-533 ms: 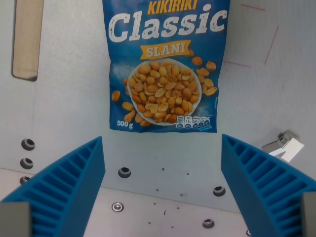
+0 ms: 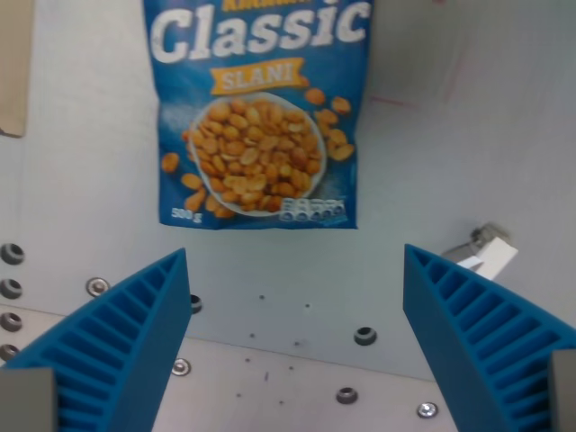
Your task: Move in base negative y
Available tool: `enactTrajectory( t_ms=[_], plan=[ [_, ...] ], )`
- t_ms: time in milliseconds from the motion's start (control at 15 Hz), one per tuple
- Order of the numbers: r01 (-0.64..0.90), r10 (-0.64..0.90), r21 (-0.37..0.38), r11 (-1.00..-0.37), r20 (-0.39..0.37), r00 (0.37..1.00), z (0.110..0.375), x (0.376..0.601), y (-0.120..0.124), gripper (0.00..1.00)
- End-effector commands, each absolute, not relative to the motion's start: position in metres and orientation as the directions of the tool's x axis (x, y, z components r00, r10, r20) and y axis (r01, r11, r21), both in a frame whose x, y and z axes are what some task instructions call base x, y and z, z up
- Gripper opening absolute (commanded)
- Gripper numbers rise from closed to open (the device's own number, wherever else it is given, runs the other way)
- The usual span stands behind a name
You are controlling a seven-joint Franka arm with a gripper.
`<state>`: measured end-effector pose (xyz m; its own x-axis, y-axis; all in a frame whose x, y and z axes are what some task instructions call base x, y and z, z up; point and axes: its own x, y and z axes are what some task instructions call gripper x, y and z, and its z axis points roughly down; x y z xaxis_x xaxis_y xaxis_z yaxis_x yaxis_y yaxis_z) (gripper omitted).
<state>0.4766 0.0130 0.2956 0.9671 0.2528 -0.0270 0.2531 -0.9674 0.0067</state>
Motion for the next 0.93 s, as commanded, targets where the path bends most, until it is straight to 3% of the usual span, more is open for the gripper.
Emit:
enactTrajectory(
  t_ms=[67, 933],
  plan=[
    [0.263, 0.263, 0.005, -0.965, -0.008, 0.965, 0.299, 0.467, -0.002, 1.00],
    [0.263, 0.263, 0.005, -0.965, -0.008, 0.965, 0.297, 0.453, -0.074, 1.00]
  ],
)
